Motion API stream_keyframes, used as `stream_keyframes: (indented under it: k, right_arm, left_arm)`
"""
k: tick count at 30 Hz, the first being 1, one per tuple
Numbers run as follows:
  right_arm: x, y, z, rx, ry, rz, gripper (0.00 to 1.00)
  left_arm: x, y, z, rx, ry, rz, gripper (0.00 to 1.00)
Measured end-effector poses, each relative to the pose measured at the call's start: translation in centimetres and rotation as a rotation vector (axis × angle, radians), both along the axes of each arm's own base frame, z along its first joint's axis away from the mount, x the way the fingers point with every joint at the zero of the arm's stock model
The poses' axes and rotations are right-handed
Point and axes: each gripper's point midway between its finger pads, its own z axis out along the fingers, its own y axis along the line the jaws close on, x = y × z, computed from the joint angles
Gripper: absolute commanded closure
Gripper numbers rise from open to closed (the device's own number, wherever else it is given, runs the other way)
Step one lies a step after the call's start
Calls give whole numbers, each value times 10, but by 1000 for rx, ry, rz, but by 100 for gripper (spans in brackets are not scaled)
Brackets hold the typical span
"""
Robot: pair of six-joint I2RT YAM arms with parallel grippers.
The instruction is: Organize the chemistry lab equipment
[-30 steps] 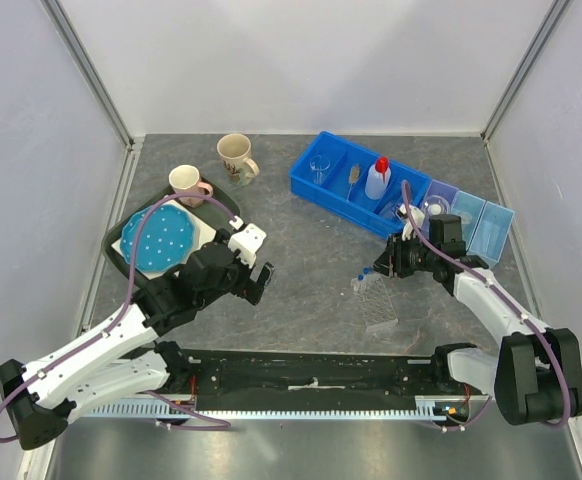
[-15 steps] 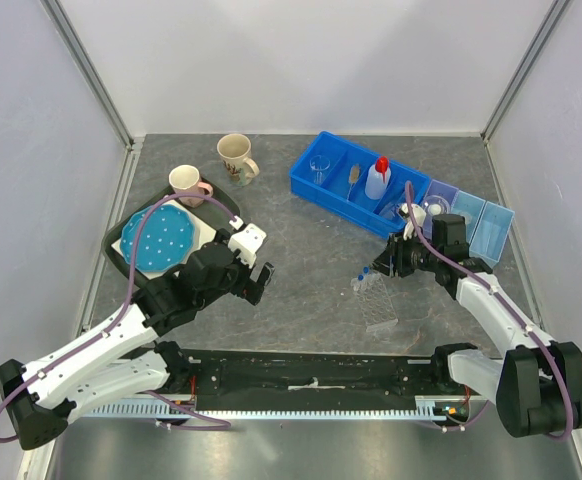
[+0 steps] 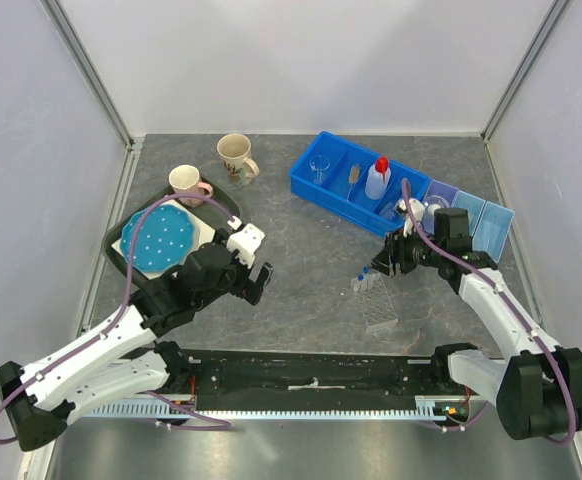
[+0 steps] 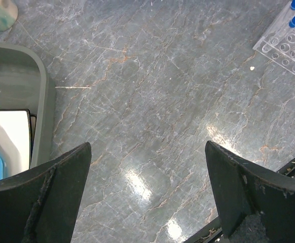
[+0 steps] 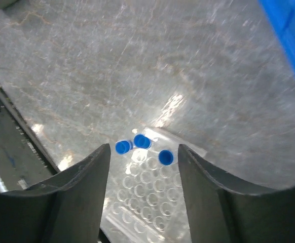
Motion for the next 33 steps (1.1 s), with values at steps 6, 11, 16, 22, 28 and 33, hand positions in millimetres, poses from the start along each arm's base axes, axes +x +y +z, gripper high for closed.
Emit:
stream_keyframes:
  k: [6, 11, 16, 22, 28, 33]
  right_arm:
    - [38, -27, 66, -136, -182, -32, 2]
    - [59, -62, 125, -268, -374, -169, 2]
    - [63, -99, 182, -341, -493, -411, 2]
    - [56, -133, 226, -303, -511, -706, 2]
    - [48, -147, 241, -267, -494, -837, 2]
    - [36, -148, 242, -258, -486, -853, 2]
  left_arm:
    - [-3, 7, 22, -94, -51, 2, 0]
    - [8, 18, 48, -248, -43, 49, 0]
    - [34, 26, 100, -394, 1, 118, 0]
    - [16, 23, 194, -539, -94, 34, 0]
    - [-15, 32, 205, -562, -111, 6, 0]
    - [-25, 36, 199, -556, -89, 12, 0]
